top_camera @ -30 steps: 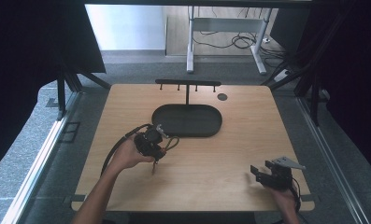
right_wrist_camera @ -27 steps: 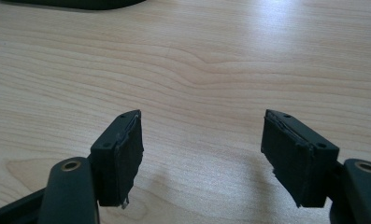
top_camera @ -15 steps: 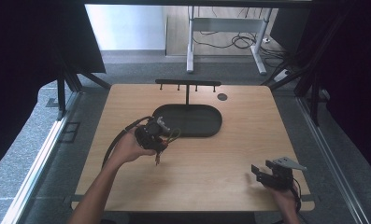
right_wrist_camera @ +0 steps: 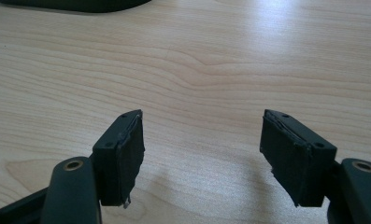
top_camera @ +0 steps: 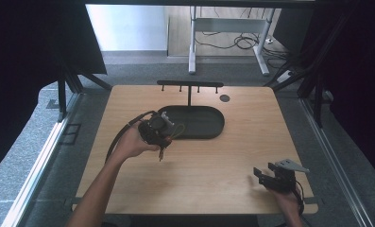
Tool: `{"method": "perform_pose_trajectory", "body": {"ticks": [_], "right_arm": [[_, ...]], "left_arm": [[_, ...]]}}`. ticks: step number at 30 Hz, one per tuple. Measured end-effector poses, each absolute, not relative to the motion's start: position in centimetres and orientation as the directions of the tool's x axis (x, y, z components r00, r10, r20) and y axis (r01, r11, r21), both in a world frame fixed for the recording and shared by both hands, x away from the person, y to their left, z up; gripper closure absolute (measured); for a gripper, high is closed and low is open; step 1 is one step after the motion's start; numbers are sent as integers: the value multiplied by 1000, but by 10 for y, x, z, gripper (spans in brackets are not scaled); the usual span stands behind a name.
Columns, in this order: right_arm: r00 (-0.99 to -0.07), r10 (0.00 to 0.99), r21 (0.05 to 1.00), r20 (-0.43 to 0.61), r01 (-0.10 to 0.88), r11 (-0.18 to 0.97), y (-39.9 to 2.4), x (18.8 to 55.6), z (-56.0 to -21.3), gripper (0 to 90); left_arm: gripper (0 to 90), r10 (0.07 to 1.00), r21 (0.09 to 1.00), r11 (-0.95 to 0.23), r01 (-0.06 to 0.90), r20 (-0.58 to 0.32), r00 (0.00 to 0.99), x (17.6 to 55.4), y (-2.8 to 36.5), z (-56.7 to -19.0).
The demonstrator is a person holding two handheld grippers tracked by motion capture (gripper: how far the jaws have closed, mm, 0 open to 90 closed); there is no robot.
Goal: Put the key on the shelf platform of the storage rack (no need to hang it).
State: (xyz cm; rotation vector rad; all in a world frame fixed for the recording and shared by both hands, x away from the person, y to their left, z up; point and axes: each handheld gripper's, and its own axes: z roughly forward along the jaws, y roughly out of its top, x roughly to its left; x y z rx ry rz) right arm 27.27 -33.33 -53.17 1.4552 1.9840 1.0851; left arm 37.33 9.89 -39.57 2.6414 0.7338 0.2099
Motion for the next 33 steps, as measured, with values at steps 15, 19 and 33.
{"method": "perform_pose_trajectory", "body": {"ticks": [15, 19, 33], "right_arm": [[-343, 935, 797, 89, 588, 140, -333, 273, -533, 311], [-343, 935, 795, 87, 590, 142, -333, 273, -534, 312], [-347, 934, 791, 82, 593, 150, -332, 274, -535, 311]], "left_arm": [[668, 529, 411, -780, 472, 30, 848, 392, 92, -384], [668, 527, 409, -782, 469, 34, 849, 397, 90, -381], [668, 541, 411, -775, 480, 38, 840, 409, 85, -376]]}}
